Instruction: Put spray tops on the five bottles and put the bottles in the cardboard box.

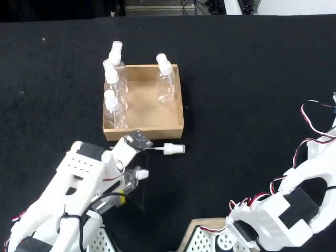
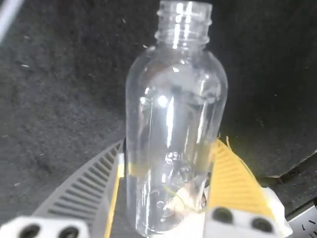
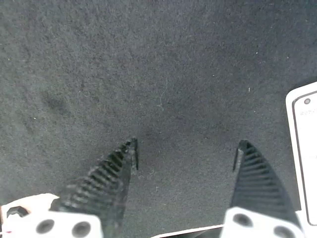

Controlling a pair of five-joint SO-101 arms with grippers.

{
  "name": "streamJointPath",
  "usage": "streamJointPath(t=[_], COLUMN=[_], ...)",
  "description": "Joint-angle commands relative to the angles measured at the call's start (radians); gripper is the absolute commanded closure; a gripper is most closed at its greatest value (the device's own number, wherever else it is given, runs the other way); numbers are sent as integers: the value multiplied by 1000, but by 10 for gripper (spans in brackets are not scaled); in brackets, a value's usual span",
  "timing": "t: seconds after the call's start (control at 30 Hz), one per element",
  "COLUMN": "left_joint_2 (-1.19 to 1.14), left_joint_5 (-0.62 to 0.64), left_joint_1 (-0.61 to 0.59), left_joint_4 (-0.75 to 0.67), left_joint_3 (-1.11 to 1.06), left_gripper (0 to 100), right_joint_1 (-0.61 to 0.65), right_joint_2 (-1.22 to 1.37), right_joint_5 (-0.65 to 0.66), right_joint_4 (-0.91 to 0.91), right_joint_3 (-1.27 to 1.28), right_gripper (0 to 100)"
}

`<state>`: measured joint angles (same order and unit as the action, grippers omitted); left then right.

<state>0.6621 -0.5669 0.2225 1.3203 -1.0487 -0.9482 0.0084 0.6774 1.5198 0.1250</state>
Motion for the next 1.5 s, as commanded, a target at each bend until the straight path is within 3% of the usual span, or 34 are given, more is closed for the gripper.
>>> streamJointPath(t=[0.0,0.17,0.33,0.5,0.93,1.1,1.3,1.47], left_joint_2=[11,8,2,9,11,11,11,11], left_joint_5=[9,3,9,6,-78,-74,-55,-60], left_joint_1=[-8,-8,2,1,-36,-38,-77,-81], left_joint_4=[91,104,-63,-80,68,55,-97,-97], left_joint_3=[122,134,56,31,62,5,-47,-82], left_gripper=[760,761,759,635,668,668,668,668], right_joint_1=[28,28,28,28,26,26,28,26], right_joint_2=[-18,-18,-18,-18,-18,-18,-18,-18], right_joint_5=[5,5,5,5,8,11,9,11], right_joint_4=[6,6,6,6,6,6,6,6], right_joint_3=[-56,-56,-56,-56,-58,-58,-58,-58], right_gripper=[712,712,712,712,712,712,712,712])
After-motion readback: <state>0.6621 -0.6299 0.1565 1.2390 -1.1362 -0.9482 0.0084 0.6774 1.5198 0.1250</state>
